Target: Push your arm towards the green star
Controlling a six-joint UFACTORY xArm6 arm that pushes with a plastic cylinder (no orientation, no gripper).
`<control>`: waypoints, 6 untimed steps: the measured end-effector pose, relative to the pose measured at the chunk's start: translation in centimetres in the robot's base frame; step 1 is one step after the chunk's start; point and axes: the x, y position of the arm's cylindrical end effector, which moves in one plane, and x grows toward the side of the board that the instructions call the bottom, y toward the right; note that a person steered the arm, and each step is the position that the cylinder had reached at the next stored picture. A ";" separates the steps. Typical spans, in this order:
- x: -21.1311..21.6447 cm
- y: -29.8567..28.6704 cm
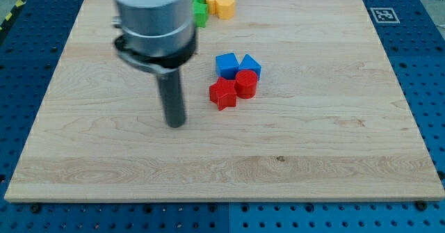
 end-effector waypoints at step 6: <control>-18.0 0.8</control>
